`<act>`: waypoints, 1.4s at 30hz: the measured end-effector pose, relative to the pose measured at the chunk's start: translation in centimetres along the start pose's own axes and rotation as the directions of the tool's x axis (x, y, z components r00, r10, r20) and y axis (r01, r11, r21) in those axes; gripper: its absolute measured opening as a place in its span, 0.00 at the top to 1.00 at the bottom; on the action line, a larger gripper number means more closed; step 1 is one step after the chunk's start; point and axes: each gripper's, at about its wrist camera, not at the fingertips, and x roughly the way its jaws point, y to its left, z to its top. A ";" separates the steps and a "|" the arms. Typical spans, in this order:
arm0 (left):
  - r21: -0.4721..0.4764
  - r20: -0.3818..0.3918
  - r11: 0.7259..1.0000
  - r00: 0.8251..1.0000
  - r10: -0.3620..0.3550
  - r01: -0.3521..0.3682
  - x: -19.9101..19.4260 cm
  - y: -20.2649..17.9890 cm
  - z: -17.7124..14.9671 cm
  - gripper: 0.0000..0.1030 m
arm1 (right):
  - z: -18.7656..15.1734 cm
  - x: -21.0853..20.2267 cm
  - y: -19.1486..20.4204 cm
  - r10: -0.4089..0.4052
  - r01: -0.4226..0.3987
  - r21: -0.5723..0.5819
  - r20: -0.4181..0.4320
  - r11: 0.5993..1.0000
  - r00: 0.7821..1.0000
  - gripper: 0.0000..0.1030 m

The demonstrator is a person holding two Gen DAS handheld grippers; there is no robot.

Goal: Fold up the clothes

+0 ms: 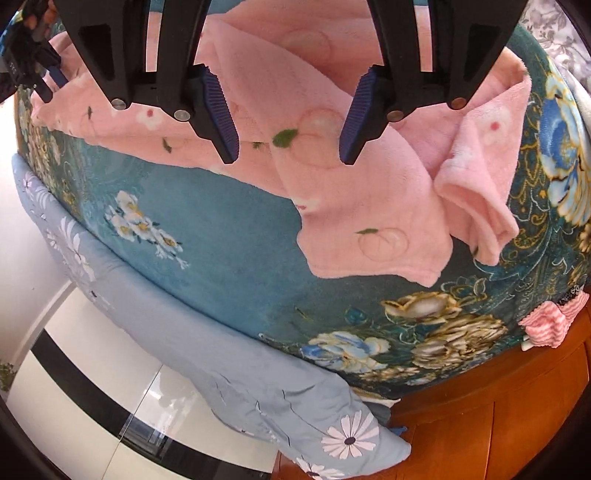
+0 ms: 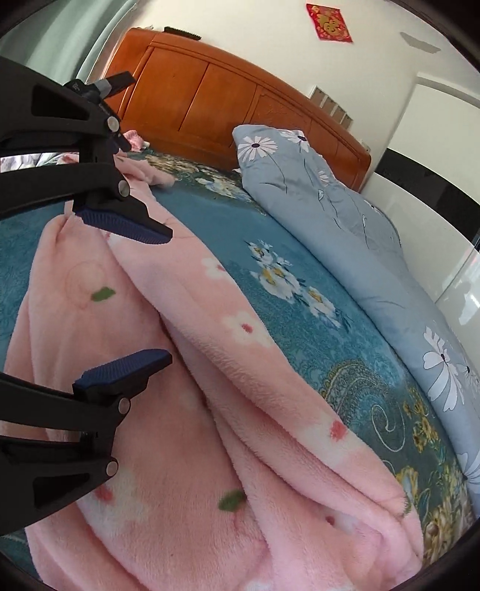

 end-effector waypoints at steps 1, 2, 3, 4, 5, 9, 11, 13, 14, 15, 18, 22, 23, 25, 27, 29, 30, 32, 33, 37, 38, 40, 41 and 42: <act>-0.005 -0.014 1.000 0.999 0.030 -0.030 0.6 0.0 -0.2 0.41 | 0.1 0.2 -0.1 0.005 -0.005 0.004 -0.002 1.000 1.000 0.57; -0.007 -0.028 0.999 0.999 0.040 -0.040 1.1 0.0 -0.4 0.41 | 0.1 0.4 -0.1 0.008 -0.008 0.007 -0.005 1.000 1.000 0.61; -0.007 -0.042 0.999 0.998 0.043 -0.043 1.5 0.0 -0.7 0.41 | 0.2 0.5 -0.2 0.012 -0.012 0.004 -0.007 1.000 1.000 0.70; -0.002 -0.044 0.999 0.998 0.049 -0.049 1.7 0.1 -1.1 0.41 | 0.3 0.5 -0.1 0.016 -0.016 -0.002 -0.008 1.000 1.000 0.82; 0.005 -0.040 0.998 0.998 0.056 -0.056 1.8 0.1 -1.4 0.42 | 0.4 0.6 -0.1 0.021 -0.021 -0.008 -0.009 1.000 1.000 0.89; -0.055 -0.012 0.997 0.998 0.054 -0.055 1.8 1.9 -1.8 0.86 | 0.7 0.5 0.5 0.033 -0.034 -0.064 -0.003 0.997 0.999 0.93; -0.114 0.001 0.993 1.000 0.013 -0.012 1.6 3.2 -1.8 0.92 | 1.0 0.2 0.9 0.042 -0.041 -0.094 0.003 0.995 0.999 0.93; -0.141 0.027 0.990 0.999 -0.021 0.025 1.1 3.9 -1.4 0.93 | 1.6 -0.1 1.4 0.052 -0.050 -0.116 0.014 0.992 0.999 0.94; -0.146 0.046 0.988 0.998 -0.043 0.050 0.7 4.0 -1.1 0.93 | 2.1 -0.2 1.6 0.060 -0.057 -0.126 0.021 0.990 0.998 0.94; -0.143 0.068 0.987 0.996 -0.060 0.069 0.2 4.0 -0.4 0.93 | 2.7 -0.3 2.0 0.064 -0.060 -0.136 0.029 0.989 0.997 0.94; -0.120 0.145 0.987 0.986 -0.084 0.102 -1.1 3.5 2.7 0.93 | 5.3 -0.2 3.5 0.063 -0.052 -0.172 0.060 0.984 0.996 0.94; -0.106 0.192 0.991 0.980 -0.057 0.078 -0.5 1.8 9.7 0.93 | 10.2 2.1 6.1 0.024 0.000 -0.228 0.099 0.974 0.995 0.94; -0.103 0.203 0.992 0.978 -0.049 0.071 -0.3 1.3 11.5 0.93 | 11.5 3.0 6.7 0.010 0.016 -0.239 0.107 0.971 0.994 0.94; -0.068 0.212 0.997 0.977 -0.009 0.024 1.1 -0.3 14.8 0.93 | 14.4 5.3 7.7 -0.028 0.053 -0.243 0.107 0.969 0.994 0.94; -0.034 0.202 0.999 0.979 0.030 -0.024 3.8 -1.8 17.7 0.93 | 16.9 8.2 8.0 -0.073 0.096 -0.229 0.107 0.969 0.992 0.94; -0.041 0.158 0.998 0.986 0.062 -0.056 7.3 -2.5 19.5 0.93 | 18.9 11.3 7.8 -0.128 0.147 -0.212 0.098 0.966 0.987 0.94; -0.049 0.132 0.996 0.988 0.077 -0.071 9.1 -2.5 20.0 0.93 | 19.5 12.7 7.3 -0.154 0.169 -0.197 0.089 0.966 0.984 0.94; -0.057 0.087 0.995 0.992 0.091 -0.086 12.5 -2.6 20.8 0.93 | 20.4 15.4 6.2 -0.203 0.211 -0.166 0.067 0.963 0.977 0.94; -0.054 0.072 0.995 0.994 0.083 -0.079 13.9 -2.6 21.0 0.92 | 20.7 16.6 5.7 -0.231 0.238 -0.161 0.059 0.958 0.971 0.94; -0.040 0.026 0.999 1.000 0.001 0.000 16.7 -2.4 21.2 0.87 | 21.1 19.5 3.0 -0.302 0.303 -0.119 0.027 0.946 0.953 0.94; -0.052 0.016 0.998 0.999 -0.043 0.044 16.5 -2.1 21.2 0.81 | 21.1 19.8 2.4 -0.302 0.302 -0.102 0.018 0.948 0.953 0.94; -0.087 0.003 0.986 0.990 -0.140 0.140 15.7 -1.1 20.9 0.72 | 21.0 20.1 1.5 -0.290 0.290 -0.087 0.004 0.953 0.957 0.93; -0.105 0.006 0.980 0.985 -0.172 0.172 15.0 -0.2 20.8 0.66 | 20.9 19.9 1.4 -0.280 0.279 -0.094 0.005 0.956 0.960 0.93; -0.127 0.025 0.977 0.985 -0.168 0.170 13.9 1.0 20.5 0.64 | 20.7 19.5 1.6 -0.266 0.264 -0.107 0.005 0.958 0.964 0.91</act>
